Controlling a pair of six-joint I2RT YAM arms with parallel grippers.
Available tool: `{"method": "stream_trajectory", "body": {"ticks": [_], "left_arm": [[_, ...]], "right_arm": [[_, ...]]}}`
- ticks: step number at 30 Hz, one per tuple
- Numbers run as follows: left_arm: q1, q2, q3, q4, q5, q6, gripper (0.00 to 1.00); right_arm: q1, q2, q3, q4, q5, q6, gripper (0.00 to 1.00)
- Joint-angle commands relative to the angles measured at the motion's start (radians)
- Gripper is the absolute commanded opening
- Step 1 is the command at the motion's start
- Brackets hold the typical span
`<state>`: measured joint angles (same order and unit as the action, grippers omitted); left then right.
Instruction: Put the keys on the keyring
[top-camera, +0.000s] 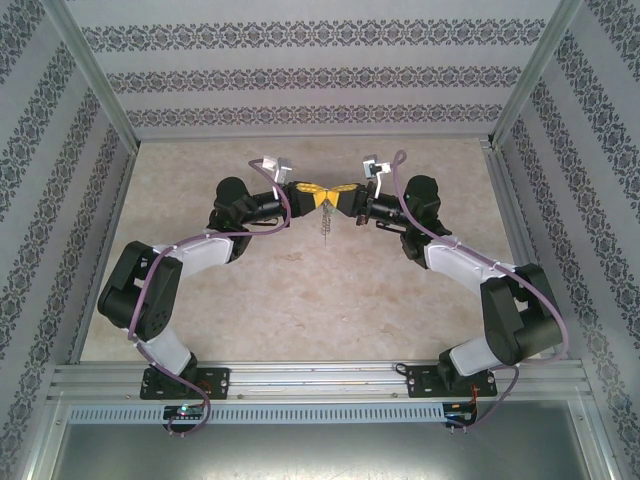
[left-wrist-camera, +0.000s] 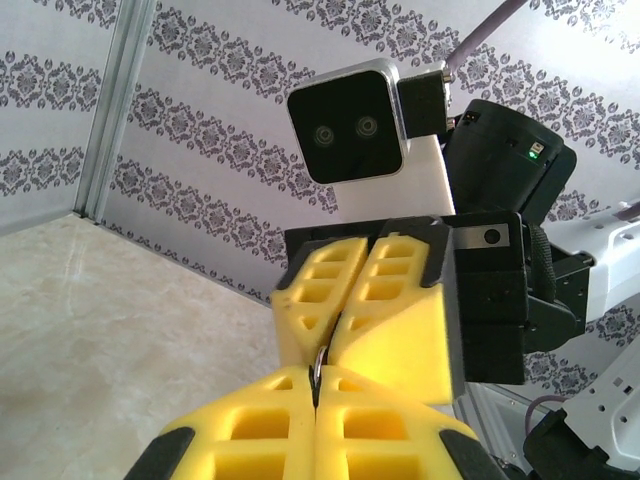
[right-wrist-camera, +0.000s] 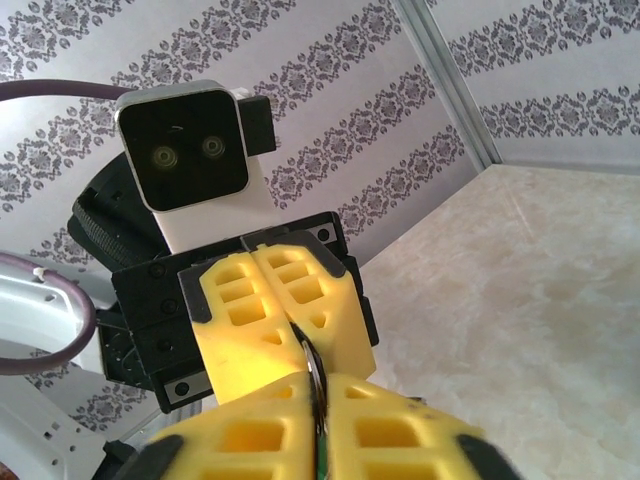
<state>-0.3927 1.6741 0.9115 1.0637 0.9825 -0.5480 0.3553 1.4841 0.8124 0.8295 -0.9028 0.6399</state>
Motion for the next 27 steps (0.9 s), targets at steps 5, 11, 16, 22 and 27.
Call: {"method": "stream_trajectory", "body": {"ticks": [5, 11, 16, 22, 27], "left_arm": [[-0.017, 0.001, 0.009, 0.055, 0.017, 0.006, 0.0], [-0.005, -0.035, 0.016, -0.079, 0.012, 0.1, 0.17], [0.033, -0.071, 0.028, -0.204, 0.031, 0.175, 0.45], [0.07, -0.072, 0.084, -0.367, 0.083, 0.257, 0.6], [0.077, -0.062, 0.154, -0.588, 0.119, 0.39, 0.64]], "right_arm": [[-0.015, 0.003, 0.033, 0.043, -0.029, -0.007, 0.0], [-0.041, -0.023, 0.065, -0.126, -0.032, -0.124, 0.0], [-0.045, -0.047, 0.153, -0.47, -0.003, -0.376, 0.0], [-0.045, -0.024, 0.257, -0.743, -0.017, -0.584, 0.0], [-0.03, 0.001, 0.344, -0.946, -0.038, -0.754, 0.0]]}}
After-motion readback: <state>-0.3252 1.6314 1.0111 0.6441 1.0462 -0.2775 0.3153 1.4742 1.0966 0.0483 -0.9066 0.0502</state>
